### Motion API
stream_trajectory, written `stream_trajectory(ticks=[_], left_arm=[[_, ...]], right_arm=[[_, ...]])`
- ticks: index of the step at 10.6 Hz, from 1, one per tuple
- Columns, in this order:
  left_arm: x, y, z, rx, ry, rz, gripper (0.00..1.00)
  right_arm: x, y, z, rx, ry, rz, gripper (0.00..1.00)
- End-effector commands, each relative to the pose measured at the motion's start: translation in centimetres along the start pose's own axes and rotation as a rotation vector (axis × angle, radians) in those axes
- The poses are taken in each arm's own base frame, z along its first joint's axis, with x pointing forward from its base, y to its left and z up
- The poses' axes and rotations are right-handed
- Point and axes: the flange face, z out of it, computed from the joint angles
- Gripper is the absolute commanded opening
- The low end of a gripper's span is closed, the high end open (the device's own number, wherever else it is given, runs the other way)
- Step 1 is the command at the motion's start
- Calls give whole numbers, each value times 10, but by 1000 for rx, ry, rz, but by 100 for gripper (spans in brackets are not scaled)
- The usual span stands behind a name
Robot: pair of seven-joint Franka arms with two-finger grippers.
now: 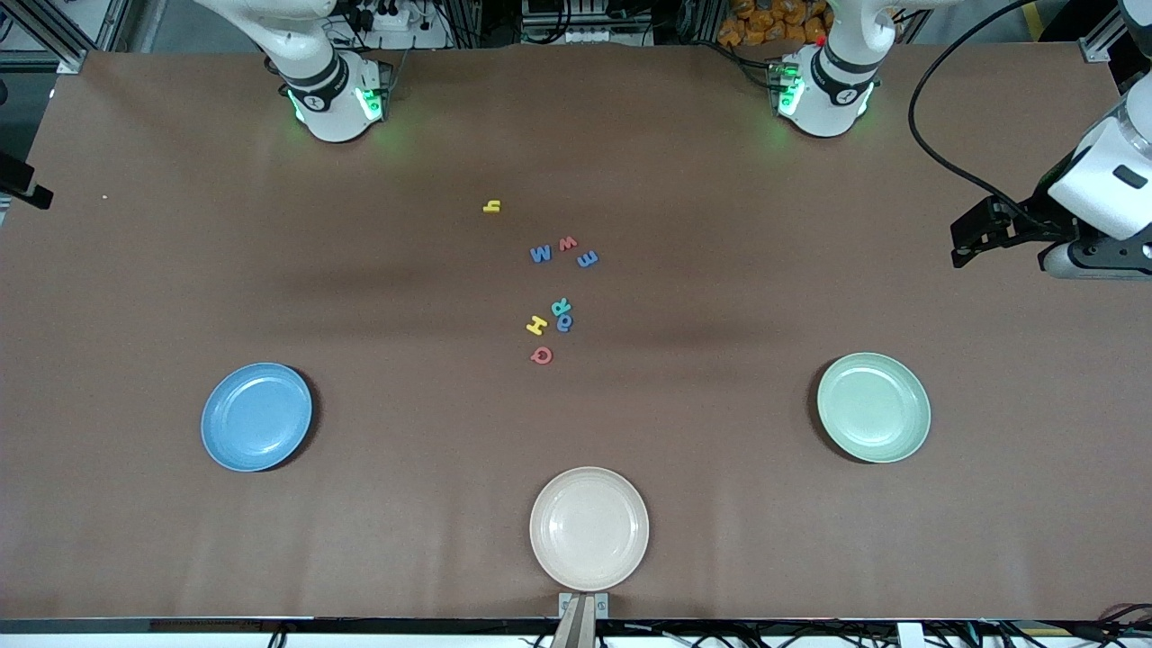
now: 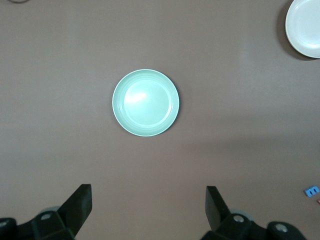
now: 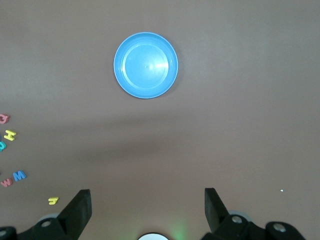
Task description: Sort uppercase to blue plate, lowercase to green plate
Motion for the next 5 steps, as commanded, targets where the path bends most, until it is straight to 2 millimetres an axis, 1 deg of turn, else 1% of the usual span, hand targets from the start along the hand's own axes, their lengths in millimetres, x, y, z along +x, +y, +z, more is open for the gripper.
stream_trajectory(ticks=[1, 2, 4, 5], left_arm=[[1, 1, -5, -22, 1, 4, 100], [2, 2, -4, -20, 0, 13, 100], [2, 5, -2, -24, -3, 39, 100], [4, 9, 3, -33, -11, 57, 100]], right_arm=[[8, 0, -8, 19, 59, -9, 100], [8, -2, -7, 18, 56, -24, 100], [9, -16, -6, 10, 53, -48, 100], [10, -22, -4, 6, 54, -59, 100]])
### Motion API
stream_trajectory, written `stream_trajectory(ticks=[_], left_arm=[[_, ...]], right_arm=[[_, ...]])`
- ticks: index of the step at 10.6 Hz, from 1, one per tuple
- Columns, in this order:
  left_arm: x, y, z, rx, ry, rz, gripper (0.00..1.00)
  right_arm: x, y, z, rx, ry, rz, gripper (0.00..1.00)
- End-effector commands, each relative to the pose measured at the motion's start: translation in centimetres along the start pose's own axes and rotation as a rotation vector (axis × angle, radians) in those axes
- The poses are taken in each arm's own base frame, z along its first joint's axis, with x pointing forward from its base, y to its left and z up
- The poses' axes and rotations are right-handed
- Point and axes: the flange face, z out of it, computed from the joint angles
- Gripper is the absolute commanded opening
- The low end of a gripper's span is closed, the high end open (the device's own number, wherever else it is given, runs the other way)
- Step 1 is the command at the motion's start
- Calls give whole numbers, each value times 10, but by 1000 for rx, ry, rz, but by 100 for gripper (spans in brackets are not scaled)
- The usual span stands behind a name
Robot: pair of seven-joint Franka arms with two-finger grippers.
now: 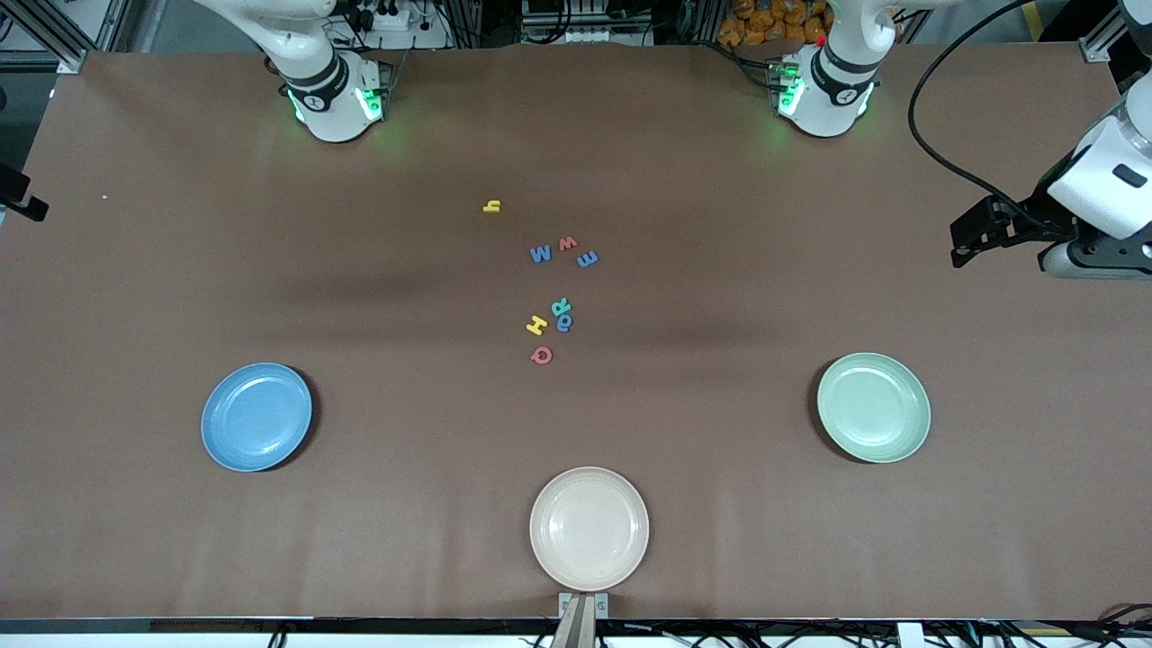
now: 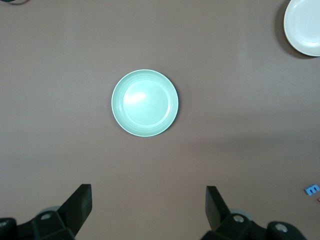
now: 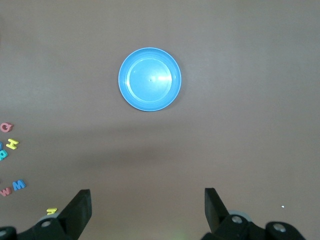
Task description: Sort uppercase to blue plate, lowercase to green plate
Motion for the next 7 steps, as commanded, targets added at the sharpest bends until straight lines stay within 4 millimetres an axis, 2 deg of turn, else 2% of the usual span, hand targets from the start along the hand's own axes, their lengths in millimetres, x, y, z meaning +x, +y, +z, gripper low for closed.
stream_trajectory(ticks=[1, 2, 3, 4, 5, 6, 7], left_arm=[[6, 22, 11, -58, -23, 63, 100], [8, 32, 22, -79, -41, 60, 100], [9, 59, 38, -108, -59, 73, 100], [10, 79, 54, -116, -49, 91, 100], [11, 103, 76, -128, -40, 118, 100], [12, 130, 96, -140, -26, 139, 100], [15, 153, 114, -151, -32, 158, 100]], right_arm=[[5, -9, 0, 6, 13, -25, 100], [10, -12, 8, 9, -1, -31, 100], [24, -32, 32, 16, -49, -68, 100], [29, -41, 48, 23, -83, -82, 100], [38, -60, 74, 25, -119, -104, 100], [58, -78, 109, 40, -146, -121, 100], [73, -86, 138, 62, -164, -102, 100]])
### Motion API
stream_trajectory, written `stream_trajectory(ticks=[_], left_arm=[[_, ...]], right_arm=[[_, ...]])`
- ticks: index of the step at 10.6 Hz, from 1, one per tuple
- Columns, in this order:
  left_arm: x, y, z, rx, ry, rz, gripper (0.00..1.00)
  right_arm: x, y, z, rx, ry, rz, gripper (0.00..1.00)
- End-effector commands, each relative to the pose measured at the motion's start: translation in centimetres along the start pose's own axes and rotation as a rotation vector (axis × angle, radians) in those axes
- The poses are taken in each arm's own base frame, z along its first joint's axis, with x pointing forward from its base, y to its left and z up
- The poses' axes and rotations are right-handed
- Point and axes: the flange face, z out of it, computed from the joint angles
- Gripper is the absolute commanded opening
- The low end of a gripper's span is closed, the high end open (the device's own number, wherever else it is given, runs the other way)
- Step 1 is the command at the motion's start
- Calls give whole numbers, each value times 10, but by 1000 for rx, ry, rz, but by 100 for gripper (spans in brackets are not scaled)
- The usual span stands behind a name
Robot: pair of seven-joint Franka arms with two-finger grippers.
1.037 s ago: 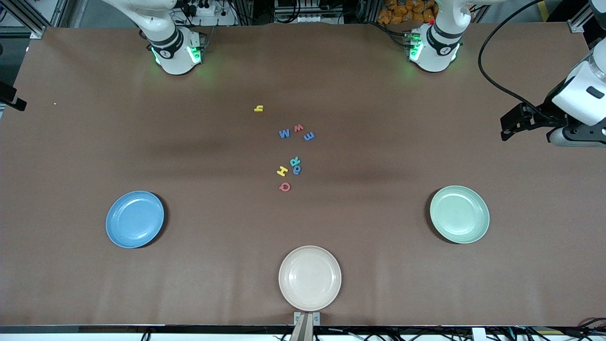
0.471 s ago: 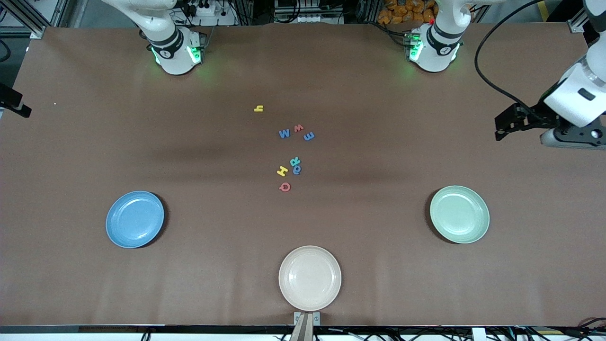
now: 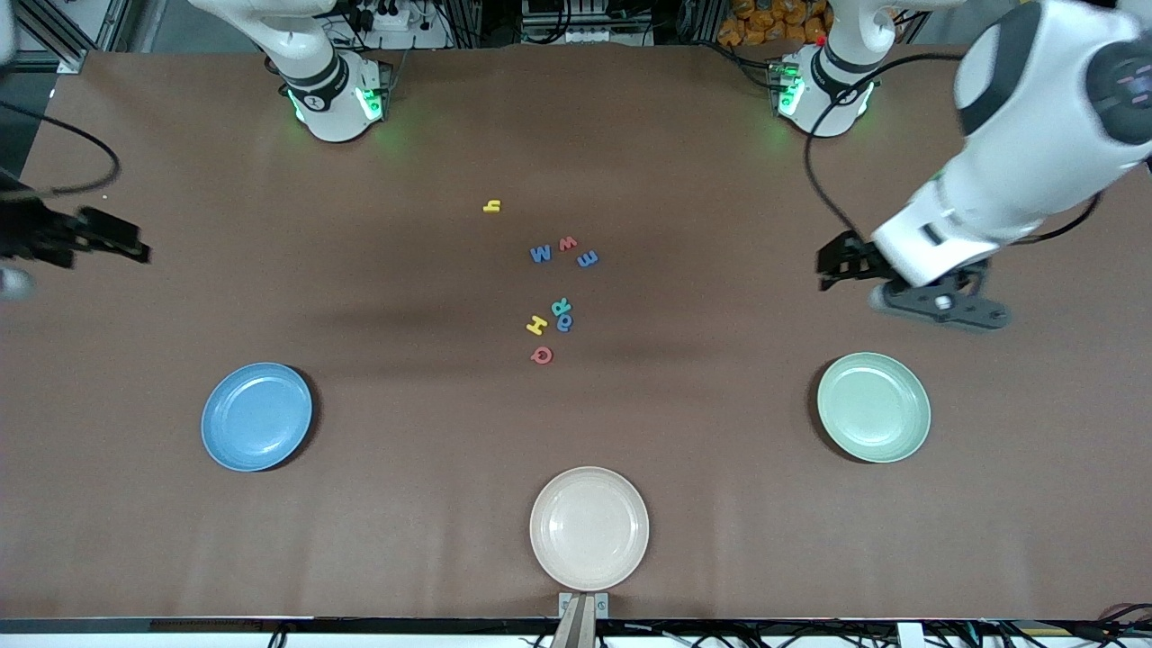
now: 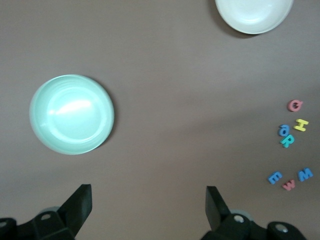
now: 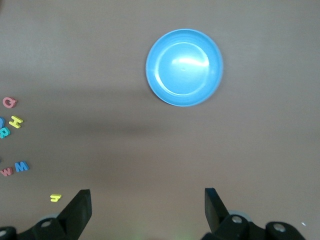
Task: Sort uppercase to blue plate, lowercase to green plate
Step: 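Move the left gripper over the letters while the right gripper nears the blue plate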
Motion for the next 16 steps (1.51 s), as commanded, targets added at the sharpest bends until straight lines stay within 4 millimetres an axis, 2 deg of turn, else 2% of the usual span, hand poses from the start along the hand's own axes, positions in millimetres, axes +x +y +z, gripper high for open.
stream_trajectory(ticks=[1, 2, 4, 5, 7, 9, 11, 13, 15, 16], left_arm=[[10, 48, 38, -44, 8, 29, 100], [16, 75, 62, -56, 15, 53, 100], [17, 155, 120, -79, 29, 67, 100], [19, 184, 147, -97, 38, 45, 100], [25, 225, 195, -106, 50, 74, 100], [23, 262, 233, -122, 53, 53, 94], [17, 301, 262, -124, 69, 32, 84], [11, 317, 290, -72, 82, 56, 71], [7, 331, 313, -18, 108, 71, 66], [7, 337, 323, -11, 120, 54, 65]], right_arm=[[42, -9, 57, 68, -41, 50, 100], [55, -14, 77, 84, -49, 63, 100], [79, -53, 120, 63, -66, 102, 100], [86, -67, 134, 52, -62, 133, 100], [99, -102, 168, 36, -61, 151, 100], [106, -142, 204, 19, -73, 185, 100], [122, -184, 255, 16, -23, 290, 100], [125, -219, 289, 13, 3, 406, 100], [129, -215, 313, 9, -5, 433, 100], [130, -209, 315, 7, -10, 438, 100]])
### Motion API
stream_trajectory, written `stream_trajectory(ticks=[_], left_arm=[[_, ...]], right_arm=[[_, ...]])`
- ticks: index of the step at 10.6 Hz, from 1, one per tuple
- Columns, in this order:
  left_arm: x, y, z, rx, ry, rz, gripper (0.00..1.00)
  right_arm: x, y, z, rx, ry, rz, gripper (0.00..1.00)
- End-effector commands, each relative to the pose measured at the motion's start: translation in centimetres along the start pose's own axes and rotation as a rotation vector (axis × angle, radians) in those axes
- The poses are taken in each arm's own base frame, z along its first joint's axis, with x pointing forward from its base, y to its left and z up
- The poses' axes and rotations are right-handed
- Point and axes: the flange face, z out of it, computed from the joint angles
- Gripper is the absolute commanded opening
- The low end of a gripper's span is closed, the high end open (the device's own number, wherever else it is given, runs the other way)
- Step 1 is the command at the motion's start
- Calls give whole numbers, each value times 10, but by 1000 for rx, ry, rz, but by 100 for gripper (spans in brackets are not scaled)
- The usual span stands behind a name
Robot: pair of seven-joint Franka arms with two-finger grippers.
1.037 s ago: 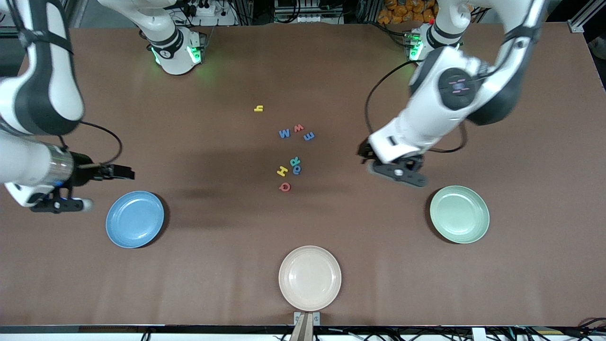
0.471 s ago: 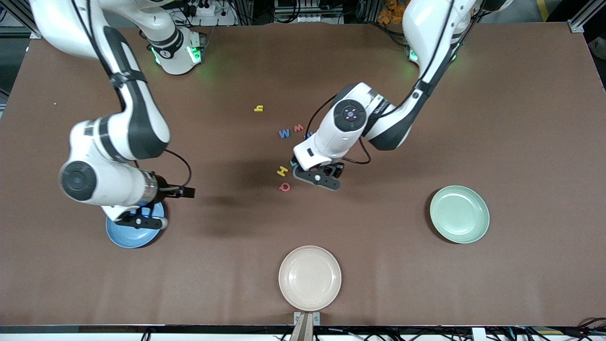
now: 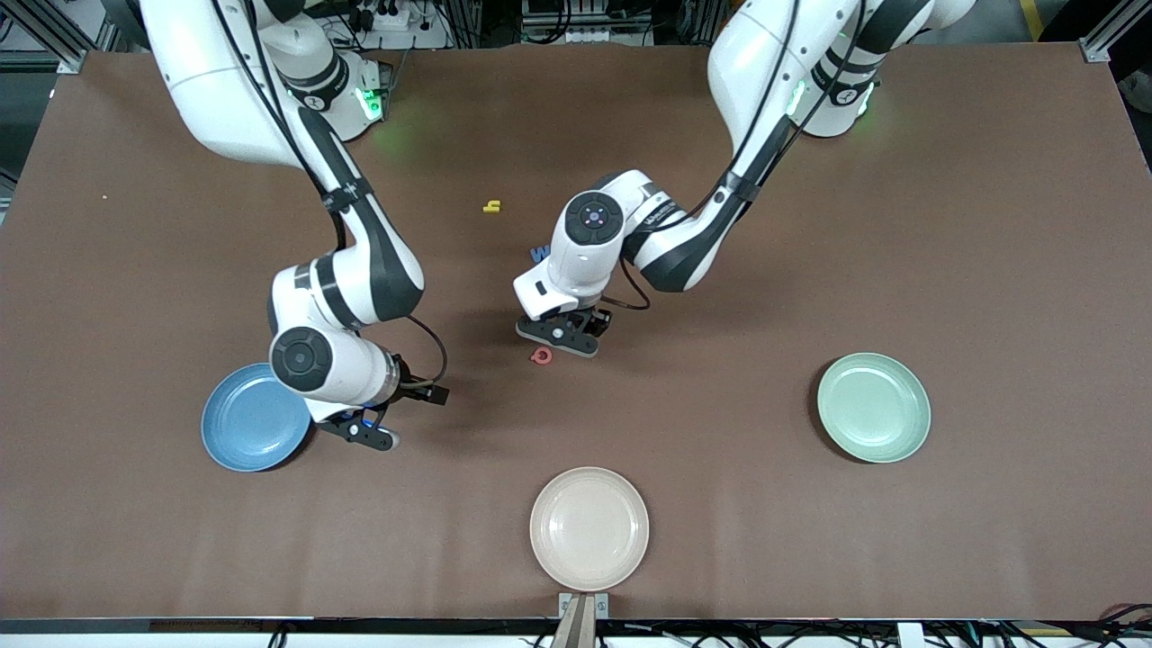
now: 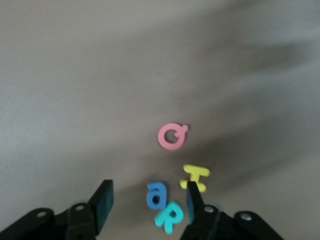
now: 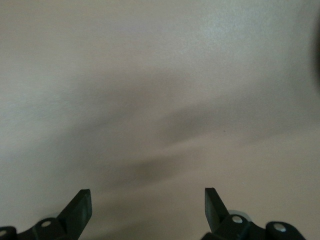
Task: Sort uppercase to blue plate, lowercase to green plate
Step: 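Lower the left gripper onto the blue letter a and close it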
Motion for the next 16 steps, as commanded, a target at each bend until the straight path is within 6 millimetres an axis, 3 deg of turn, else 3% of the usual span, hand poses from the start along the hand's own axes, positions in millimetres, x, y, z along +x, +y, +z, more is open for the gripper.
stream_trajectory(ticks=[1, 3, 6, 16], left_arm=[[7, 14, 17, 24, 53, -35, 65], [4, 15, 30, 17, 57, -61, 64], [-4, 15, 43, 33, 38, -62, 60], [-19, 10, 68, 71, -7, -44, 58]], right_arm=[[13, 13, 6, 4, -12, 31, 100], [18, 28, 17, -4, -26, 7, 100], [15, 31, 31, -8, -27, -5, 100], [13, 30, 32, -9, -27, -8, 100]])
